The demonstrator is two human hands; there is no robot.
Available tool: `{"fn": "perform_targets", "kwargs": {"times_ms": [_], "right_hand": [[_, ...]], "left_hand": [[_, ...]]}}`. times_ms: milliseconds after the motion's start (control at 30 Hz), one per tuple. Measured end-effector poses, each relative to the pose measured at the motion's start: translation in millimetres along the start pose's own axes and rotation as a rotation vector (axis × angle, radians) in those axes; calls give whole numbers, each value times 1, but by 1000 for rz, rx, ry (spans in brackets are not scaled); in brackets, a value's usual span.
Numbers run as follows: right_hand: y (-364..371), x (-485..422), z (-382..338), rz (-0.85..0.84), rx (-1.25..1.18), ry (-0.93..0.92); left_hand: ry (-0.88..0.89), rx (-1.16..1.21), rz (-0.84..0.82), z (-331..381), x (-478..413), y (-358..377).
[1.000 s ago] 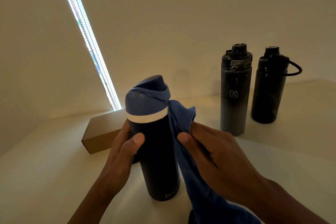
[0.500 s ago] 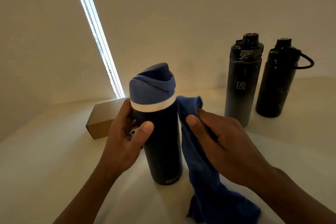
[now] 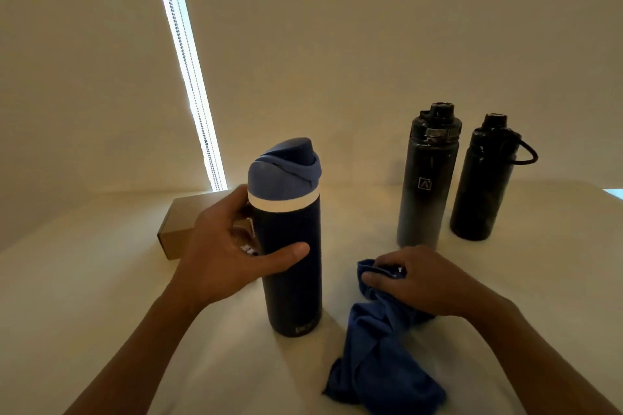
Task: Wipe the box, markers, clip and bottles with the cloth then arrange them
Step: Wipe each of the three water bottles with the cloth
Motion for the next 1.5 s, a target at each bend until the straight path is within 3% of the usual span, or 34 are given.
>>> {"fn": "perform_targets", "kwargs": {"times_ms": [200, 367, 600, 833, 1133, 1300, 1367, 1500], "right_hand": [[-3, -5, 4, 97, 16, -43], [2, -10, 4, 141, 54, -63], [6, -13, 3, 165, 52, -88], [7, -12, 1, 150, 47, -104], [-3, -7, 8, 105, -28, -29], [-31, 4, 23, 82, -215, 25], [-50, 10, 34, 126, -265, 56], [-99, 27, 65, 441, -231, 186]], "left_hand": [[-58, 81, 80, 8, -40, -3], [-54, 0, 176, -6, -99, 1], [-174, -50, 135, -57, -149, 31], [-288, -50, 119, -106, -155, 54], [-357, -9, 51, -118, -148, 61], [-240, -78, 196, -85, -109, 47], [-138, -39, 187, -58, -86, 47], [-70, -81, -67, -35, -35, 71]]}}
Point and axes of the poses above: each hand's wrist, its own x-axis away from the middle knuckle, its own y-axis out of the palm, z = x × y, the point moved 10 cm from there along -x, towards the middle knuckle, and after that the axes turned 5 degrees about -x, right-handed, at the moved point
